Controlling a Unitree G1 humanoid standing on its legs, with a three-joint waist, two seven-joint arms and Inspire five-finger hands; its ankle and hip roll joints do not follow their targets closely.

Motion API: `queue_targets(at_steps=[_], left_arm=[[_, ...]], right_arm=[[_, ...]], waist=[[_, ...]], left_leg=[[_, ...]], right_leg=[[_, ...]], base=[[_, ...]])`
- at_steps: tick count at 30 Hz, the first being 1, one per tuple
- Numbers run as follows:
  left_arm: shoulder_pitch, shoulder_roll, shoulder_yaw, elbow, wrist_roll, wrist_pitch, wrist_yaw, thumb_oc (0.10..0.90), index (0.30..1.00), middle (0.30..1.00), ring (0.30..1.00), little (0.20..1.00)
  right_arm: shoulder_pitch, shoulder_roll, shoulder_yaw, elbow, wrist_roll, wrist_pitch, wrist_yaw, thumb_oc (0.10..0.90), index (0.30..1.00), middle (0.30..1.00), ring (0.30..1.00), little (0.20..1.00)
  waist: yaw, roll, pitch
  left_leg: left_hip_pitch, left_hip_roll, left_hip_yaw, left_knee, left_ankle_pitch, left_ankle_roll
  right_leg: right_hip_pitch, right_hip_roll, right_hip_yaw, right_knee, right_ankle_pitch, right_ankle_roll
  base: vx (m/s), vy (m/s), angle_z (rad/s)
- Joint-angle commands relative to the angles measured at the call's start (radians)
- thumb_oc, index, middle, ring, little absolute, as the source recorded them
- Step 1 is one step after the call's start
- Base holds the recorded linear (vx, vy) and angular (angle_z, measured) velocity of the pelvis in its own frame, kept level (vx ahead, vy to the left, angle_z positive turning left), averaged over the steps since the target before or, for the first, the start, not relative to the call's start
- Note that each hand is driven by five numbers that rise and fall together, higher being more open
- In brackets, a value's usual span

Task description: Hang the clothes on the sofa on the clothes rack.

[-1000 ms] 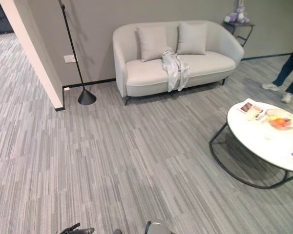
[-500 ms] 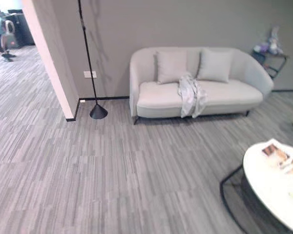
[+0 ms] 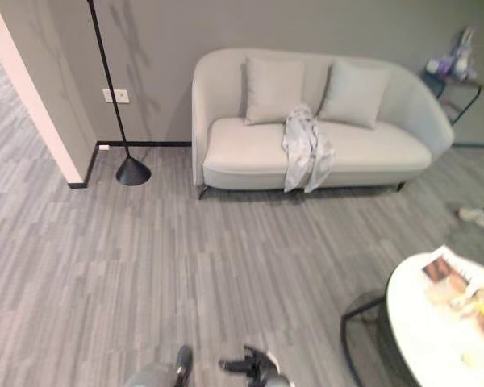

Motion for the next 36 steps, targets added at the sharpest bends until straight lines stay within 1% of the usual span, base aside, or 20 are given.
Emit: queue_targets(at_steps=[1,3,4,5,7,8,9,11,14,15,16,18,20,21,23,25,27,32,34,36], left_arm=[[-0.094,-0.021,-0.113,-0.068,0.062,-0.052,-0.003,0.8,0.9,0.9,0.9,0.9],[-0.108,-0.013,-0.127,-0.072,0.073,-0.048,0.002,0.8,0.9,0.9,0.9,0.9],[-0.119,-0.008,-0.131,-0.077,0.078,-0.048,0.004,0.8,0.9,0.9,0.9,0.9],[-0.121,-0.007,-0.132,-0.076,0.08,-0.048,0.005,0.8,0.9,0.9,0.9,0.9],[-0.141,-0.009,-0.13,-0.059,0.096,-0.056,0.02,0.8,0.9,0.9,0.9,0.9],[-0.151,-0.007,-0.146,-0.044,0.112,-0.062,0.033,0.8,0.9,0.9,0.9,0.9],[-0.151,0.0,-0.152,-0.041,0.111,-0.063,0.039,0.8,0.9,0.9,0.9,0.9],[-0.142,0.021,-0.142,-0.033,0.121,-0.064,0.036,0.8,0.9,0.9,0.9,0.9],[-0.135,0.02,-0.138,-0.036,0.12,-0.065,0.043,0.8,0.9,0.9,0.9,0.9],[-0.133,0.014,-0.137,-0.036,0.105,-0.07,0.049,0.8,0.9,0.9,0.9,0.9],[-0.134,-0.002,-0.145,-0.055,0.084,-0.079,0.05,0.8,0.9,0.9,0.9,0.9],[-0.132,-0.014,-0.161,-0.075,0.088,-0.079,0.054,0.8,0.9,0.9,0.9,0.9],[-0.124,-0.024,-0.166,-0.088,0.083,-0.066,0.059,0.8,0.9,0.9,0.9,0.9],[-0.126,-0.039,-0.176,-0.104,0.079,-0.063,0.059,0.8,0.9,0.9,0.9,0.9],[-0.137,-0.049,-0.221,-0.123,0.108,-0.064,0.036,0.8,0.9,0.9,0.9,0.9],[-0.14,-0.047,-0.219,-0.132,0.11,-0.061,0.036,0.8,0.9,0.9,0.9,0.9],[-0.137,-0.064,-0.21,-0.117,0.083,-0.057,0.031,0.8,0.9,0.9,0.9,0.9],[-0.112,-0.052,-0.179,-0.081,0.129,-0.05,0.048,0.8,0.9,0.9,0.9,0.9],[-0.115,-0.042,-0.178,-0.097,0.137,-0.054,0.062,0.8,0.9,0.9,0.9,0.9],[-0.11,-0.041,-0.174,-0.126,0.129,-0.061,0.074,0.8,0.9,0.9,0.9,0.9]], right_arm=[[-0.104,-0.078,-0.015,-0.131,-0.094,-0.059,0.02,0.8,0.9,0.9,0.9,0.9],[-0.111,-0.071,-0.005,-0.168,-0.112,-0.061,0.017,0.8,0.9,0.9,0.9,0.9],[-0.102,-0.068,0.019,-0.223,-0.121,-0.063,0.024,0.8,0.9,0.9,0.9,0.9],[-0.101,-0.072,0.025,-0.241,-0.126,-0.063,0.025,0.8,0.9,0.9,0.9,0.9],[-0.097,-0.088,0.035,-0.276,-0.135,-0.055,0.022,0.8,0.9,0.9,0.9,0.9],[-0.068,-0.092,0.007,-0.269,-0.129,-0.044,0.028,0.8,0.9,0.9,0.9,0.9],[-0.056,-0.088,0.0,-0.254,-0.118,-0.044,0.03,0.8,0.9,0.9,0.9,0.9],[-0.06,-0.075,0.008,-0.249,-0.121,-0.047,0.044,0.8,0.9,0.9,0.9,0.9],[-0.074,-0.083,0.035,-0.261,-0.138,-0.048,0.045,0.8,0.9,0.9,0.9,0.9],[-0.086,-0.092,0.047,-0.258,-0.147,-0.052,0.041,0.8,0.9,0.9,0.9,0.9],[-0.106,-0.116,0.068,-0.278,-0.158,-0.062,0.03,0.8,0.9,0.9,0.9,0.9],[-0.118,-0.136,0.074,-0.285,-0.161,-0.07,0.015,0.8,0.9,0.9,0.9,0.9],[-0.105,-0.153,0.071,-0.271,-0.159,-0.071,-0.007,0.8,0.9,0.9,0.9,0.9],[-0.088,-0.164,0.067,-0.246,-0.164,-0.062,-0.017,0.8,0.9,0.9,0.9,0.9],[-0.091,-0.177,0.084,-0.229,-0.212,-0.049,-0.013,0.8,0.9,0.9,0.9,0.9],[-0.11,-0.189,0.109,-0.284,-0.32,-0.037,-0.033,0.8,0.9,0.9,0.9,0.9],[-0.115,-0.181,0.11,-0.271,-0.362,-0.03,-0.063,0.8,0.9,0.9,0.9,0.9],[-0.078,-0.156,0.11,-0.332,-0.44,-0.02,-0.074,0.8,0.9,0.9,0.9,0.9],[-0.074,-0.163,0.093,-0.365,-0.474,-0.011,-0.094,0.8,0.9,0.9,0.9,0.9],[-0.065,-0.185,0.068,-0.428,-0.514,-0.009,-0.124,0.8,0.9,0.9,0.9,0.9]], waist=[[0.02,0.099,-0.02],[0.006,0.117,-0.001],[0.001,0.132,0.009],[-0.001,0.131,0.018],[-0.019,0.109,0.032],[-0.045,0.09,0.032],[-0.053,0.071,0.027],[-0.04,0.04,0.007],[-0.032,0.054,0.003],[-0.031,0.063,0.003],[-0.02,0.083,0.01],[-0.021,0.098,0.014],[-0.028,0.101,0.02],[-0.034,0.096,0.03],[-0.012,0.075,0.03],[-0.007,0.105,0.012],[-0.015,0.124,0.016],[-0.04,0.1,0.014],[-0.035,0.1,0.025],[-0.027,0.109,0.026]], left_leg=[[0.042,0.027,0.003,-0.041,-0.059,-0.054],[0.089,0.035,0.007,-0.057,-0.074,-0.043],[0.126,0.053,0.003,-0.059,-0.099,-0.055],[0.135,0.061,-0.002,-0.053,-0.112,-0.065],[0.157,0.077,-0.064,-0.032,-0.171,-0.108],[0.18,0.142,-0.163,-0.031,-0.203,-0.161],[0.19,0.176,-0.204,-0.043,-0.2,-0.191],[0.226,0.263,-0.217,-0.071,-0.187,-0.241],[0.231,0.334,-0.229,-0.072,-0.159,-0.259],[0.226,0.371,-0.243,-0.064,-0.111,-0.268],[0.184,0.409,-0.273,-0.014,0.018,-0.267],[0.135,0.448,-0.263,0.041,0.157,-0.256],[0.095,0.501,-0.138,0.098,0.248,-0.234],[0.084,0.479,-0.06,0.13,0.207,-0.222],[-0.006,0.154,-0.132,0.147,-0.089,-0.15],[-0.05,-0.01,-0.111,0.11,-0.109,-0.111],[-0.006,-0.018,-0.135,0.075,-0.112,-0.083],[0.093,0.032,-0.066,-0.067,-0.07,-0.084],[0.109,0.045,-0.037,-0.078,-0.075,-0.081],[0.109,0.064,-0.024,-0.075,-0.083,-0.082]], right_leg=[[-0.17,-0.077,-0.07,0.198,0.221,0.174],[-0.227,-0.138,-0.141,0.301,0.238,0.184],[-0.263,-0.226,-0.241,0.214,0.161,0.114],[-0.263,-0.246,-0.258,0.154,0.138,0.093],[-0.298,-0.344,-0.099,-0.16,0.245,0.117],[-0.32,-0.513,0.076,-0.245,0.484,0.182],[-0.315,-0.52,0.144,-0.213,0.552,0.203],[-0.298,-0.447,0.101,-0.172,0.353,0.225],[-0.298,-0.376,0.055,-0.135,0.228,0.197],[-0.303,-0.332,0.036,-0.116,0.21,0.178],[-0.298,-0.267,-0.001,-0.116,0.195,0.146],[-0.269,-0.219,-0.025,-0.153,0.188,0.114],[-0.221,-0.168,-0.053,-0.209,0.175,0.067],[-0.185,-0.151,-0.071,-0.244,0.171,0.047],[-0.157,-0.153,-0.082,-0.277,0.159,0.045],[-0.178,-0.089,-0.064,-0.248,0.142,0.034],[-0.176,-0.061,-0.051,-0.233,0.131,0.028],[-0.232,-0.072,-0.117,-0.042,0.111,0.076],[-0.271,-0.12,-0.18,0.036,0.135,0.112],[-0.257,-0.19,-0.234,0.011,0.135,0.1]], base=[[0.19,0.084,-0.85],[0.31,0.085,0.21],[0.36,-0.026,0.43],[0.45,-0.203,0.26],[0.55,-0.661,0.89],[0.77,-1.08,1.95],[0.83,-1.157,2.08],[0.5,-0.684,1.78],[0.18,-0.403,0.37],[0.24,-0.69,-0.34],[0.23,-0.673,-0.37],[0.19,-0.533,-0.16],[0.27,-0.589,0.27],[0.3,-0.639,0.49],[0.22,-0.412,0.55],[0.13,-0.084,-0.2],[0.08,0.043,-1.8],[0.09,0.034,-0.59],[-0.02,-0.015,-0.58],[-0.03,-0.084,-0.17]])
